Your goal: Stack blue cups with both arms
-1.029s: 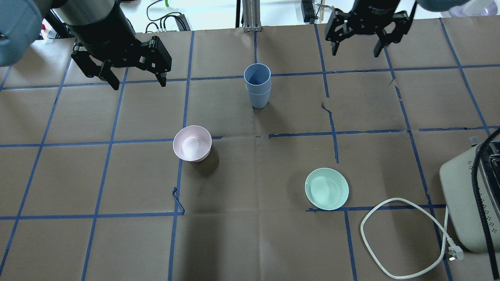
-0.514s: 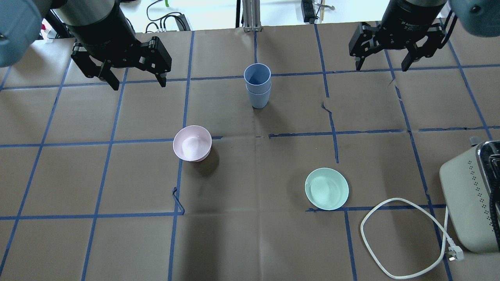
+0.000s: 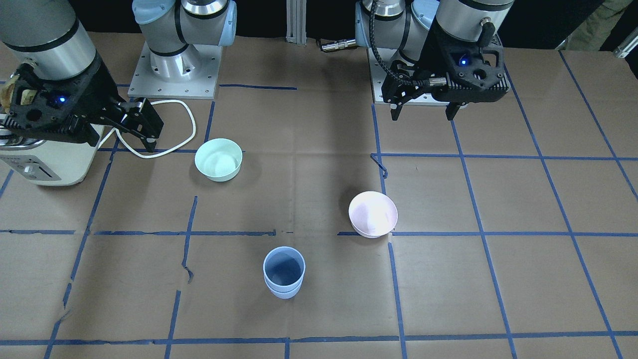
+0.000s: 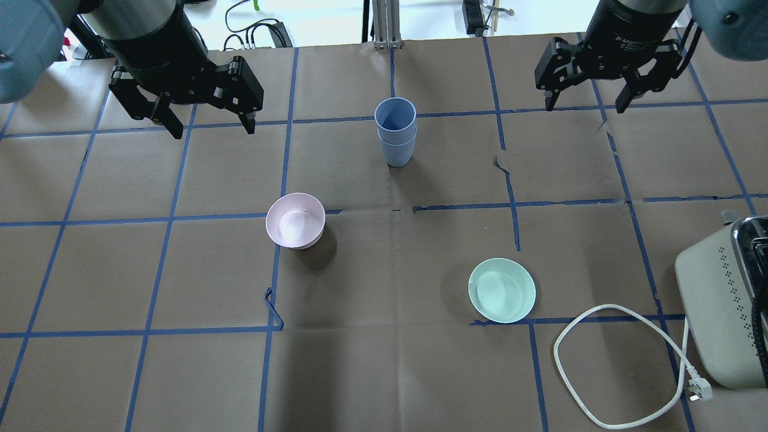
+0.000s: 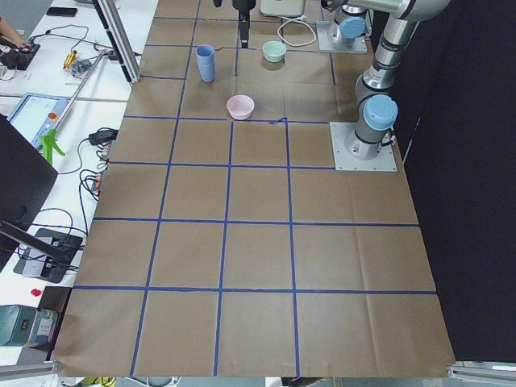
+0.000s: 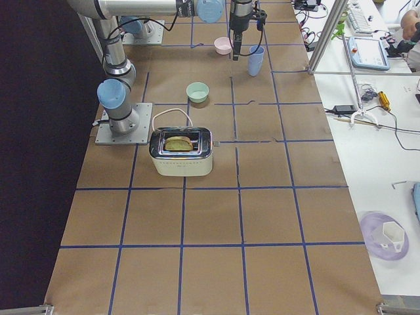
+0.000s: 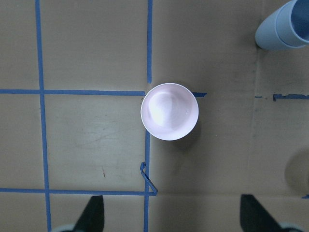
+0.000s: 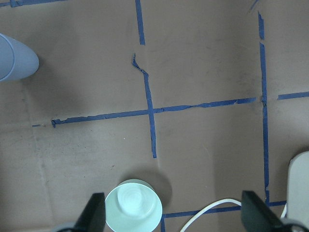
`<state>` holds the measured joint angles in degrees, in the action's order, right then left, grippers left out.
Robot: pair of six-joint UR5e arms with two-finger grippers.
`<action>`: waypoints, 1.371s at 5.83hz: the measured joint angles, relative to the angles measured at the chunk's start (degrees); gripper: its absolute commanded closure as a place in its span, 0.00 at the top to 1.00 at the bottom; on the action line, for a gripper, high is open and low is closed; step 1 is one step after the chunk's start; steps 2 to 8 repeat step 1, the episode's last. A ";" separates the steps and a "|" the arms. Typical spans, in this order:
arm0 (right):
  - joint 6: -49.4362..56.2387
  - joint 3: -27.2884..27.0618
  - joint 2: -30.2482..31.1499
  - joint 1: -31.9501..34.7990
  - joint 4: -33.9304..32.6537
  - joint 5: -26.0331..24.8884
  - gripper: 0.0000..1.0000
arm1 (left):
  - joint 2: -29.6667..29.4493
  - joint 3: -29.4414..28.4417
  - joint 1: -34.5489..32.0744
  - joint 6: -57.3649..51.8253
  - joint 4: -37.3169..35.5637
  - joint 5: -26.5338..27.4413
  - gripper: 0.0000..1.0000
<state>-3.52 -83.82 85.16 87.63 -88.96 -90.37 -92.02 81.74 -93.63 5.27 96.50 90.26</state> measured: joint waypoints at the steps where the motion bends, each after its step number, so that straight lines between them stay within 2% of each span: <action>1: 0.00 -0.02 0.00 0.00 0.01 0.01 1.00 | 0.00 0.00 -0.04 0.00 0.00 0.00 0.99; 8: 0.00 -0.02 0.00 0.00 0.01 0.01 1.00 | 0.00 0.00 -0.04 0.00 0.00 0.00 0.99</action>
